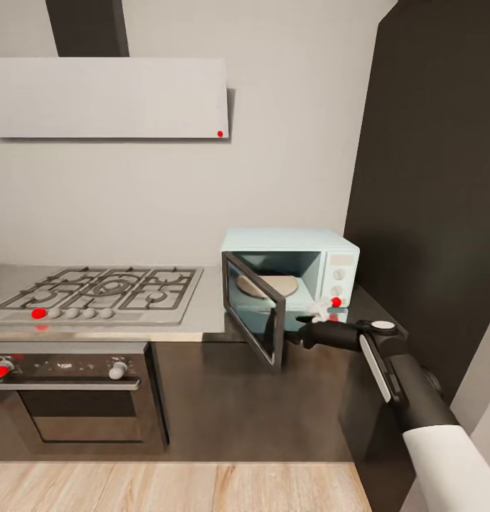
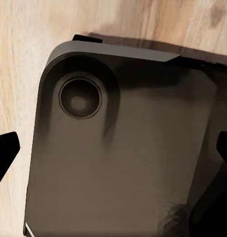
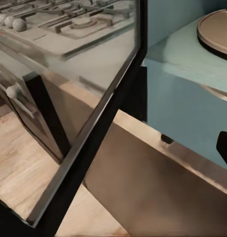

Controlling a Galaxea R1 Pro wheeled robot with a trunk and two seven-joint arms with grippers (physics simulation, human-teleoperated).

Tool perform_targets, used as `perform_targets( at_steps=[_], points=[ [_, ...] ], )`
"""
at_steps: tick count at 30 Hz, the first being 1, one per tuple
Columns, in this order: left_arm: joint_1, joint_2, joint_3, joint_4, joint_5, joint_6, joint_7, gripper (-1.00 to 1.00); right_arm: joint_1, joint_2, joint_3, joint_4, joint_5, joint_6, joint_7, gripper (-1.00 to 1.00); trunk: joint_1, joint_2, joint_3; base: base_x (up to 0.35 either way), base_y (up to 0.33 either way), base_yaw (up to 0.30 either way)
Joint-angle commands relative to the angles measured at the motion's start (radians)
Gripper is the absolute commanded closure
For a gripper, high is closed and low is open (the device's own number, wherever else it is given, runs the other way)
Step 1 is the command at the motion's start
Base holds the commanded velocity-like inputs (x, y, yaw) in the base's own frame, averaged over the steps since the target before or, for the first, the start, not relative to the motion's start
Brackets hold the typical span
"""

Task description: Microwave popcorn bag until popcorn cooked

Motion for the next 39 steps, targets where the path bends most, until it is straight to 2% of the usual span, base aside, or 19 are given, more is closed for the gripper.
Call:
perform_targets(
  at_steps=[1,4,9,22,39],
  points=[
    [0.0,0.0,0.0,-0.001,0.007,-0.001,0.0,-1.0,-0.001,-0.002,0.0,-0.001,0.005,0.004,0.021,-1.0,0.0,-0.001,-0.001,-0.001,0.0,0.0],
    [0.0,0.0,0.0,-0.001,0.007,-0.001,0.0,-1.0,-0.001,-0.002,0.001,-0.001,0.004,0.004,0.06,-1.0,0.0,-0.001,-0.001,0.0,0.0,0.0],
    [0.0,0.0,0.001,-0.001,0.007,-0.001,0.0,-1.0,-0.001,-0.002,0.002,-0.001,0.005,0.003,0.169,-1.0,0.0,-0.001,-0.001,0.0,0.0,0.0],
    [0.0,-0.001,0.002,-0.001,0.007,-0.001,0.0,-1.0,-0.001,-0.002,0.0,-0.001,0.005,0.006,0.173,-1.0,0.0,-0.001,-0.001,-0.01,0.01,0.0],
    [0.0,0.0,0.002,-0.001,0.007,-0.001,0.0,-1.0,-0.001,0.007,0.0,-0.001,0.005,0.006,0.17,-1.0,0.0,-0.001,-0.001,-0.16,0.169,0.0]
  ],
)
